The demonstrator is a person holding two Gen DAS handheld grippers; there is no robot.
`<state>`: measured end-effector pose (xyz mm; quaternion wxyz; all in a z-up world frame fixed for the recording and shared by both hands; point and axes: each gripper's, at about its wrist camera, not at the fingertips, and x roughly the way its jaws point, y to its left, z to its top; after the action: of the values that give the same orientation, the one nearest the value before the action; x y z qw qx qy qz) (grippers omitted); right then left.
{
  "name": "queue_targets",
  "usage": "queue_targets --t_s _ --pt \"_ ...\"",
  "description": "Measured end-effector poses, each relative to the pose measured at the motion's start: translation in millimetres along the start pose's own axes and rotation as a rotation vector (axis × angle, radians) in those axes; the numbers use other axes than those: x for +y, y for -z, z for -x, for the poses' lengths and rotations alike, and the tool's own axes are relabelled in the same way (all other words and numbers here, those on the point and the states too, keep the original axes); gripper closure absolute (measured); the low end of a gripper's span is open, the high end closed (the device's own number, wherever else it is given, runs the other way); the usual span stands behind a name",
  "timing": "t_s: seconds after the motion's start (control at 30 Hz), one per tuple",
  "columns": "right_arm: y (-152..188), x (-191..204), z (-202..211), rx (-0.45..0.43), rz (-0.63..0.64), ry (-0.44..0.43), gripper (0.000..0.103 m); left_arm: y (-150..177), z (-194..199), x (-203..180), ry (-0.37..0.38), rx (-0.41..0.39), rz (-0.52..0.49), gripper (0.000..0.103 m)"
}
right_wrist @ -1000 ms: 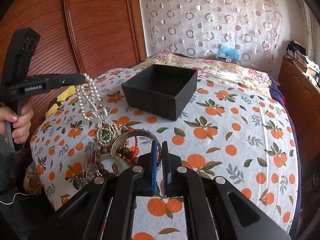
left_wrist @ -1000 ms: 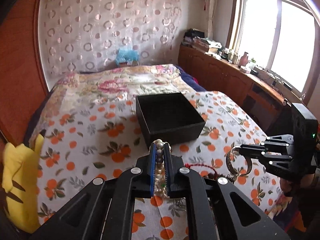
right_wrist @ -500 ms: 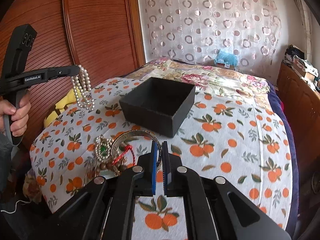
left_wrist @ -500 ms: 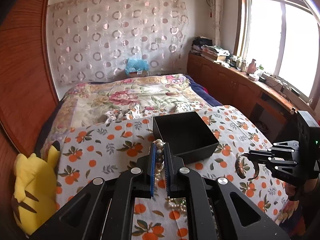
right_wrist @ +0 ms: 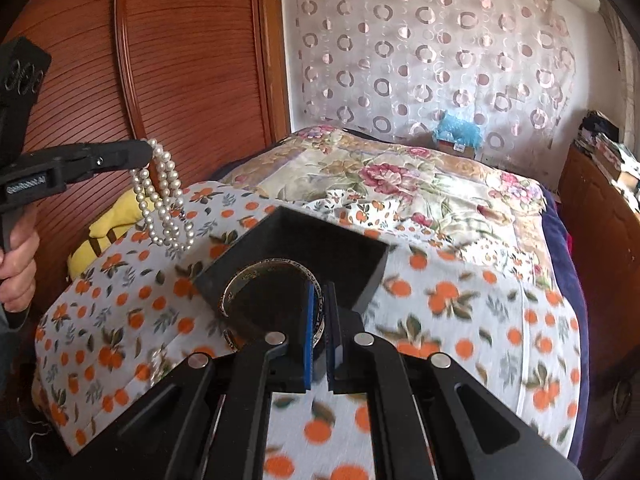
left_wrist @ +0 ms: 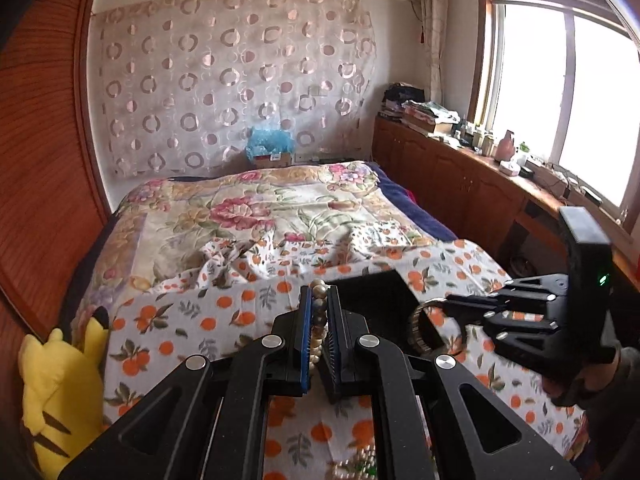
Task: Organize jewelry
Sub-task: 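Carry the pearl necklace over the black box and open the left gripper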
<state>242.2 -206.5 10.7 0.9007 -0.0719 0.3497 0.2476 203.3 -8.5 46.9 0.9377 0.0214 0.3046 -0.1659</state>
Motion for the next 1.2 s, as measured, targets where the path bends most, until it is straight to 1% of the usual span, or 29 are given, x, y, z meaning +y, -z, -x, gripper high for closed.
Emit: queue_targets --t_s 0.13,0.23,0.27,0.3,0.37,0.6,0.83,1.03,1.2 --pt "-7 -6 -25 0.024 0.006 -0.012 0.098 -10 -12 0 0.010 -0.006 0.006 0.096" --pt "-4 -8 -39 0.052 0.010 -0.031 0.097 -14 -21 -1 0.024 -0.001 0.009 0.096" --pt "-3 -10 -43 0.060 0.006 -0.045 0.095 -15 -26 -2 0.028 0.003 0.005 0.096" --pt "-1 -10 -45 0.065 0.000 -0.051 0.093 -15 -31 -4 0.029 0.008 -0.001 0.096" --pt "0 -14 -47 0.063 -0.015 -0.066 0.093 -16 -39 -7 0.030 0.020 -0.010 0.096" --pt "6 -33 -32 0.030 -0.050 -0.063 0.093 -17 -69 -13 0.041 0.059 -0.023 0.096" --pt "20 -48 -19 0.019 -0.077 -0.029 0.093 -26 -78 -20 0.053 0.056 -0.027 0.096" --pt "27 -55 -13 0.016 -0.098 -0.013 0.093 -32 -74 -27 0.017 0.030 -0.050 0.096" --pt "32 -50 -7 0.014 -0.093 -0.009 0.093 -22 -86 -23 -0.015 0.063 -0.050 0.096"
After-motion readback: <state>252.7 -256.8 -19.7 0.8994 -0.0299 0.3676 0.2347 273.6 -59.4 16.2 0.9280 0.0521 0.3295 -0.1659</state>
